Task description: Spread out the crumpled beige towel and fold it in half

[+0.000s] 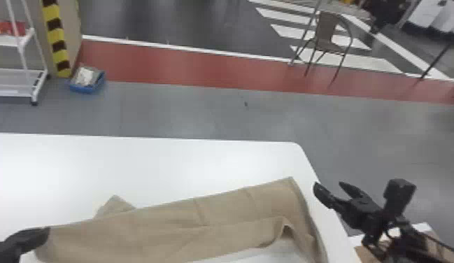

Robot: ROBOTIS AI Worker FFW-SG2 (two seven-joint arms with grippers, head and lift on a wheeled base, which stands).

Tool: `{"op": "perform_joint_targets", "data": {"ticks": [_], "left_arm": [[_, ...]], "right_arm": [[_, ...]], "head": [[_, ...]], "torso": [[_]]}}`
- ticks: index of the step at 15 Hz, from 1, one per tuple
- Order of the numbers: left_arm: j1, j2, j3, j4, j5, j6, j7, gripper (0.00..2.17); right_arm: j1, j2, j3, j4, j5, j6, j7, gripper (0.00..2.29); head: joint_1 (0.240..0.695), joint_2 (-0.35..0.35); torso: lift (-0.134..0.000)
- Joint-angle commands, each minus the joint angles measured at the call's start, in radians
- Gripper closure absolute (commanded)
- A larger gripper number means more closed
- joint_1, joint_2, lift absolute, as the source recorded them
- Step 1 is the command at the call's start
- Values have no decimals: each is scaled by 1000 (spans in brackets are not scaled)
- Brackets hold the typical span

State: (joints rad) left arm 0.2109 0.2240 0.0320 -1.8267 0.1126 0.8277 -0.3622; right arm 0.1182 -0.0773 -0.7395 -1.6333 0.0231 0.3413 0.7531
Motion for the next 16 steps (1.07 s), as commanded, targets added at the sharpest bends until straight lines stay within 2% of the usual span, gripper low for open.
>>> {"op": "perform_joint_targets", "data": {"ticks": [1, 3, 8, 11, 14, 16], "left_arm": [[1, 0, -1, 0, -2, -3, 2, 1349], [2, 0, -4, 0, -8, -3, 2, 1352], [2, 11, -9, 3, -10, -22, -1, 1352], [1, 14, -23, 9, -10, -25, 0, 1349], [-1, 23, -40, 9, -10, -37, 0, 1352], [-1, 31, -40, 12, -10, -40, -1, 1352]], "right_arm": [[-84, -33, 43, 128, 44, -112, -77, 107], [-158, -79, 92, 283, 75, -207, -140, 218], [-230, -157, 218, 533, 170, -360, -256, 286], [-298, -165, 287, 633, 291, -376, -305, 286], [-331, -168, 315, 678, 353, -290, -307, 286], [-342, -183, 328, 725, 363, -262, -330, 286]], "head": [[695, -328], [695, -333], [695, -328], [695, -307], [695, -285], [695, -284]], "torso": [[0], [0], [0], [0], [0], [0]]}}
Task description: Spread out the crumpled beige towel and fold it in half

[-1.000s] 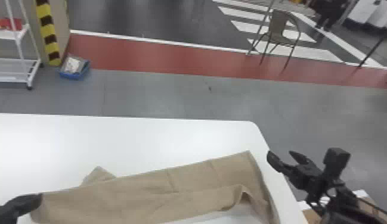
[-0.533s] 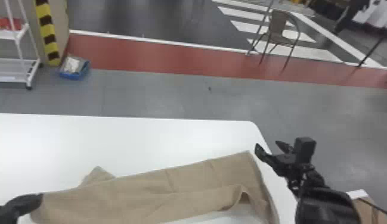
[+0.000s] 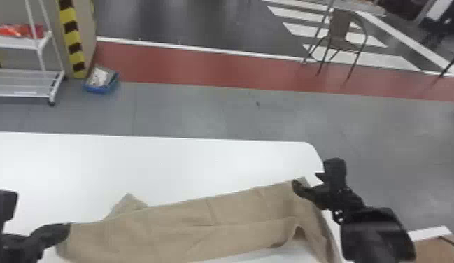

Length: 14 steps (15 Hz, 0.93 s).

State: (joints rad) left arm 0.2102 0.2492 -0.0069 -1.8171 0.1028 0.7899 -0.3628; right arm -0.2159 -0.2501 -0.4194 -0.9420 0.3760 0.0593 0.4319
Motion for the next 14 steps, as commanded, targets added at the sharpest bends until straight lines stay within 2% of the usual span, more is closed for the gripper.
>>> {"op": "perform_joint_targets", "data": {"ticks": [1, 3, 8, 13, 14], "left_arm": [[0, 9, -1, 7, 2, -5, -1, 1352], [0, 10, -2, 16, 2, -20, -1, 1352], [-8, 13, -16, 36, 3, -57, 2, 1352], [-11, 16, -16, 50, 6, -88, 1, 1352], [-11, 19, -18, 50, 8, -91, 1, 1352]], "right_arm": [[-10, -23, 10, 58, 9, 11, -32, 286], [-17, -44, 10, 92, 4, 8, -51, 286], [-51, -64, 8, 157, -8, 14, -53, 286], [-66, -64, 25, 186, 0, 35, -65, 292], [-68, -64, 30, 186, 1, 44, -64, 441]], "head": [[695, -285], [695, -300], [695, -329], [695, -337], [695, -336]], "torso": [[0], [0], [0], [0], [0]]}}
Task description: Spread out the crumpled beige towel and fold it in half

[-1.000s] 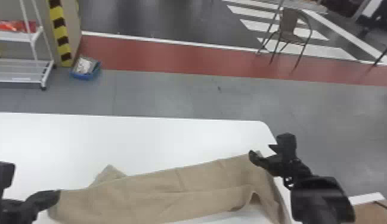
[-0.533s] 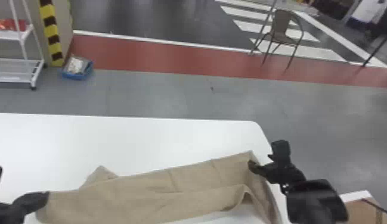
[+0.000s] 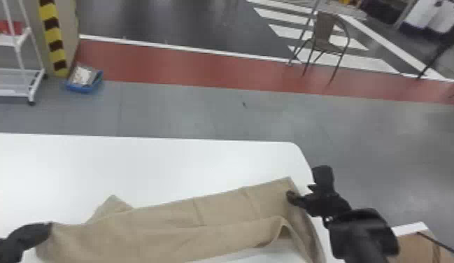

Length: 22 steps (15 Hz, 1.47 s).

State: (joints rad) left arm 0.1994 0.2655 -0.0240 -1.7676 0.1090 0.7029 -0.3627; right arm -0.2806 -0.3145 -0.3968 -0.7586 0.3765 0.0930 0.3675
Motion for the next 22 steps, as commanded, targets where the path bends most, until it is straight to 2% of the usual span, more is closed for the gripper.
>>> {"op": "perform_joint_targets", "data": {"ticks": [1, 3, 5, 8, 11, 14, 17, 18, 22], "left_arm": [[0, 3, -1, 0, 1, -7, -1, 1352], [0, 4, 1, -1, 1, -7, -1, 1352], [-5, 4, 4, -1, 1, -7, 2, 1352], [-9, 4, 6, -1, -2, -4, 5, 1352], [0, 3, 19, -30, 1, 5, 5, 1352], [55, 1, 104, -176, 21, 88, -1, 1352], [121, -8, 230, -369, 94, 183, -15, 1352], [144, -22, 282, -434, 127, 198, -27, 1352], [209, -37, 444, -633, 221, 318, -39, 1352]], "right_arm": [[-5, -2, 10, 2, -4, 35, 11, 603], [-5, 0, 10, -4, -15, 60, 37, 1096], [9, 0, 3, -34, -47, 66, 79, 1450], [60, 0, -28, -122, -85, 94, 149, 1656], [172, 23, -89, -314, -168, 149, 228, 1656], [262, 87, -177, -532, -220, 189, 306, 1656], [343, 144, -272, -742, -286, 229, 393, 1656], [371, 164, -295, -812, -312, 253, 418, 1656], [495, 245, -359, -1096, -418, 354, 479, 1659]], "head": [[695, -334], [695, -330], [695, -325], [695, -313], [695, -310], [695, -304], [695, -286], [695, -276], [695, -253]], "torso": [[0], [0], [0], [0], [0], [0], [0], [0], [0]]}}
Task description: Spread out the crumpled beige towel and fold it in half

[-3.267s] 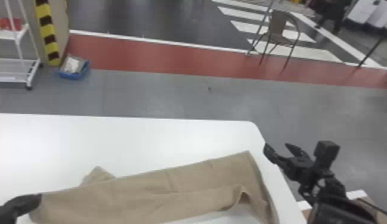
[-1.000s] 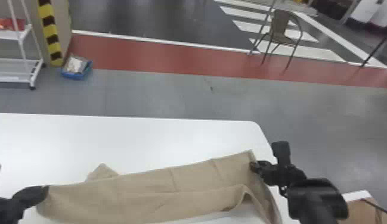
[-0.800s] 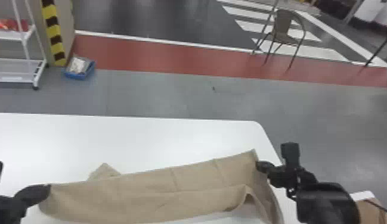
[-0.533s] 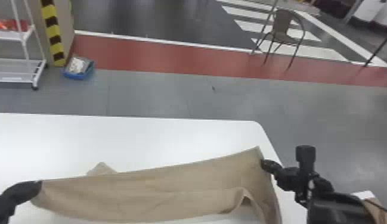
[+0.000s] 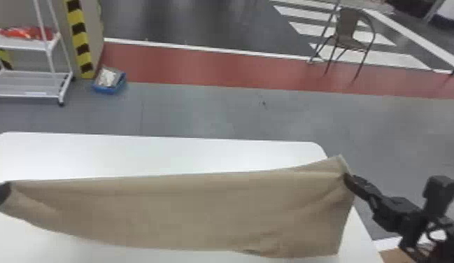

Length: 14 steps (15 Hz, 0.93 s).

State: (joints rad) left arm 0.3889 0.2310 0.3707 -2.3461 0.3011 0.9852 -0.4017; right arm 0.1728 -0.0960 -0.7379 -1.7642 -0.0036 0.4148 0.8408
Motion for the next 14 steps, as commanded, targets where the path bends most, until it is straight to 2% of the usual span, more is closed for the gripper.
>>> {"op": "perform_joint_targets", "data": {"ticks": [1, 2, 4, 6, 8, 10, 14], "left_arm": [[28, -2, 85, -81, 55, 76, -14, 1352], [33, -1, 108, -95, 81, 97, -25, 1352], [39, -18, 159, -116, 98, 131, -66, 1352], [41, -25, 228, -127, 131, 177, -126, 1352], [41, -25, 289, -139, 131, 214, -160, 1352], [42, -33, 330, -177, 107, 281, -195, 1349], [42, -36, 427, -214, 108, 404, -239, 1349]], "right_arm": [[77, 44, -35, -156, -62, 51, 14, 1659], [100, 64, -52, -209, -88, 63, 27, 1656], [129, 97, -87, -301, -118, 109, 63, 1656], [172, 97, -129, -403, -171, 155, 100, 1656], [228, 97, -155, -482, -231, 180, 110, 1659], [258, 97, -192, -517, -274, 189, 133, 1656], [301, 97, -227, -534, -337, 213, 176, 1656]], "head": [[695, -246], [695, -230], [695, -218], [695, -208], [695, -204], [695, -183], [695, -136]], "torso": [[0], [0], [0], [0], [0], [0], [0]]}}
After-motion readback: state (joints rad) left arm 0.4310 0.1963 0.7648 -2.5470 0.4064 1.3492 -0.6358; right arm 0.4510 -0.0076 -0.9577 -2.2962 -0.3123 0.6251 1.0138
